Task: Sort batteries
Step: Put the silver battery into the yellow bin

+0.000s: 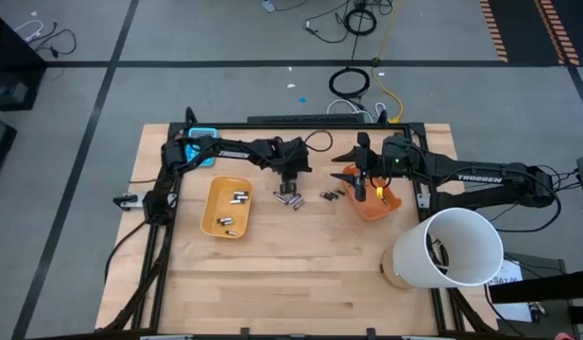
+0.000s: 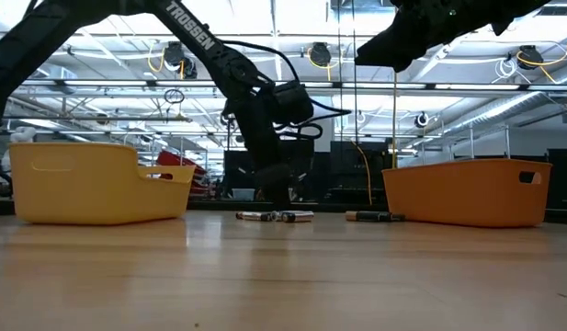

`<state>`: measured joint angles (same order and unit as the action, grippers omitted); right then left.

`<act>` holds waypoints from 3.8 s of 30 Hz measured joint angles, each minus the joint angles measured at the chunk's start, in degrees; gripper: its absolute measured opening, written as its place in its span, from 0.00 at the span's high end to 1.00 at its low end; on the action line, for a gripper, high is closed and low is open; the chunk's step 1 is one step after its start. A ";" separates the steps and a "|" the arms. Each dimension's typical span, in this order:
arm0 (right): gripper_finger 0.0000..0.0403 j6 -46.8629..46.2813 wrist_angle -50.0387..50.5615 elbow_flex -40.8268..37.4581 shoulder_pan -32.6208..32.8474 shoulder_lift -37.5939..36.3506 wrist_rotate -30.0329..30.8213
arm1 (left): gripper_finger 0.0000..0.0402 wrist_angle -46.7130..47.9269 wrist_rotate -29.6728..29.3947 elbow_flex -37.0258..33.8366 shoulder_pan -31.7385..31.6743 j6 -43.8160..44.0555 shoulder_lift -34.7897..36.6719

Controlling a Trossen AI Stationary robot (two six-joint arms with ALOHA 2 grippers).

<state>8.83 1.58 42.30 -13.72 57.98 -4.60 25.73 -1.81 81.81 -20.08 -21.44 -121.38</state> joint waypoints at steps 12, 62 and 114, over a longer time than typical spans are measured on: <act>0.53 0.34 0.69 0.00 0.00 0.00 0.00 | 0.96 16.83 -8.32 8.84 4.48 0.93 3.60; 0.53 -1.82 2.95 0.02 3.32 0.00 3.06 | 0.60 15.97 -14.00 -8.20 15.30 10.73 11.87; 0.53 -1.13 3.76 0.02 3.32 0.02 3.02 | 0.95 23.13 -9.73 -5.18 11.80 -1.16 10.60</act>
<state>7.70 5.34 42.33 -10.39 58.00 -1.58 48.86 -11.54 76.63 -8.28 -22.60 -110.78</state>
